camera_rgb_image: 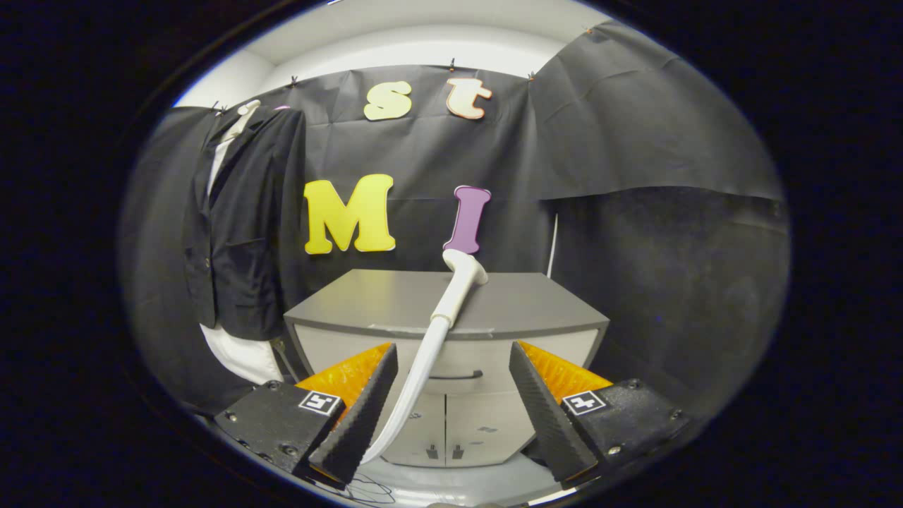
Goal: Iron the clothes twice with a garment steamer, once on the left side and once on the right side.
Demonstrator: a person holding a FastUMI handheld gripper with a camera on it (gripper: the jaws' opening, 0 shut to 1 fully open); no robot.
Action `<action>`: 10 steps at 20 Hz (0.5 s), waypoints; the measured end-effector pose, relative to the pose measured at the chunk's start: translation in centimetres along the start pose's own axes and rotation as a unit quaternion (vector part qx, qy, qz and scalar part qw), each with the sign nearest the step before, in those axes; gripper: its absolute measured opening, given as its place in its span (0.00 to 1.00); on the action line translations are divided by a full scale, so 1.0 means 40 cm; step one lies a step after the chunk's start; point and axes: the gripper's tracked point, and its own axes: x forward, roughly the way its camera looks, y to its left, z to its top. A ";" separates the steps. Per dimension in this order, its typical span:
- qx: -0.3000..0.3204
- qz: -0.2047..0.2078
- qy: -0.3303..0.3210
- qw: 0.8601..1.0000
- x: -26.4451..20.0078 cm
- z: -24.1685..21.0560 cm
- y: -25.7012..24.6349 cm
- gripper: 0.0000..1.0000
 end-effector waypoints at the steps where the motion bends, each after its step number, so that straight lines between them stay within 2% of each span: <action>1: 0.002 0.005 0.003 1.000 0.046 0.014 -0.010 0.99; 7: 0.011 0.039 0.044 0.998 0.323 0.042 -0.036 0.99; 10: 0.025 0.062 0.069 0.995 0.423 0.038 -0.027 0.99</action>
